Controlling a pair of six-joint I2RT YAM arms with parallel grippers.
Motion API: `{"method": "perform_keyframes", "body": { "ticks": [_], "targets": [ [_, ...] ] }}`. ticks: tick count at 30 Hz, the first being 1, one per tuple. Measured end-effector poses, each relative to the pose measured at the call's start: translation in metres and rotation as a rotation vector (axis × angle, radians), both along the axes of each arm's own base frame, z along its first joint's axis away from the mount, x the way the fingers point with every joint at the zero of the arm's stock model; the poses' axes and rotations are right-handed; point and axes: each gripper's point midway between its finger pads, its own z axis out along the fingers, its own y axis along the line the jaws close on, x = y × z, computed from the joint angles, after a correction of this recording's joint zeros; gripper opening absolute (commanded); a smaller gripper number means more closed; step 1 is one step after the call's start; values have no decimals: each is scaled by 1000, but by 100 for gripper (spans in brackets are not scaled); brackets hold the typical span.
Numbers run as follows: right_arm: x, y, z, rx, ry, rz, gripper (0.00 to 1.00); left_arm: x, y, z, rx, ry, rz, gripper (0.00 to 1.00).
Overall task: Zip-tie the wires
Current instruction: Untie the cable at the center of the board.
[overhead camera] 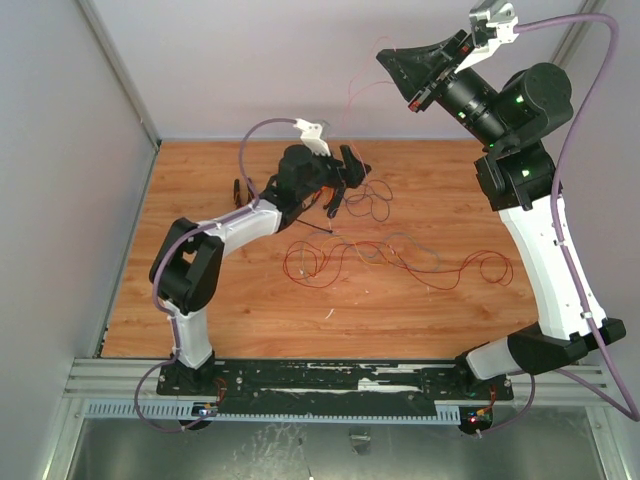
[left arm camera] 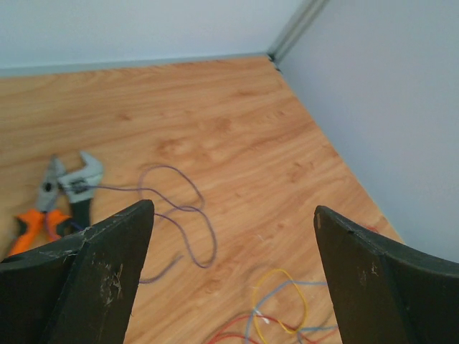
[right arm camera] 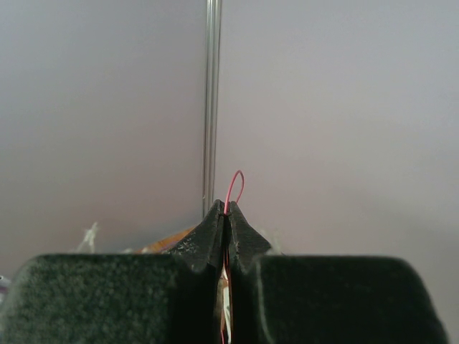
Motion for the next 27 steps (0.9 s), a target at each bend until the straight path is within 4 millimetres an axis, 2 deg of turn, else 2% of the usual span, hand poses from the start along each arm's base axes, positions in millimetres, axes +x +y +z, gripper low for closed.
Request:
{"method": "perform_keyframes", "body": {
  "ticks": [7,9,11,14,18,23,27],
  "targets": [
    [0,-1,1,4,2,-6,0,36,59,12,16,-4,141,98],
    [0,-1,0,4,4,-7,0,37,73,20,19,-24,153,98],
    [1,-1,0,4,5,-9,0,29,82,27,23,-46,138,98],
    [1,-2,0,5,8,-13,0,8,83,36,39,-92,64,98],
    [2,-3,1,8,9,-21,0,-19,74,41,63,-141,-61,98],
    [1,-4,3,11,6,-23,0,-54,65,19,66,-146,-216,98],
    [1,-4,5,13,3,-22,0,-71,51,11,65,-146,-298,98]
  ]
}}
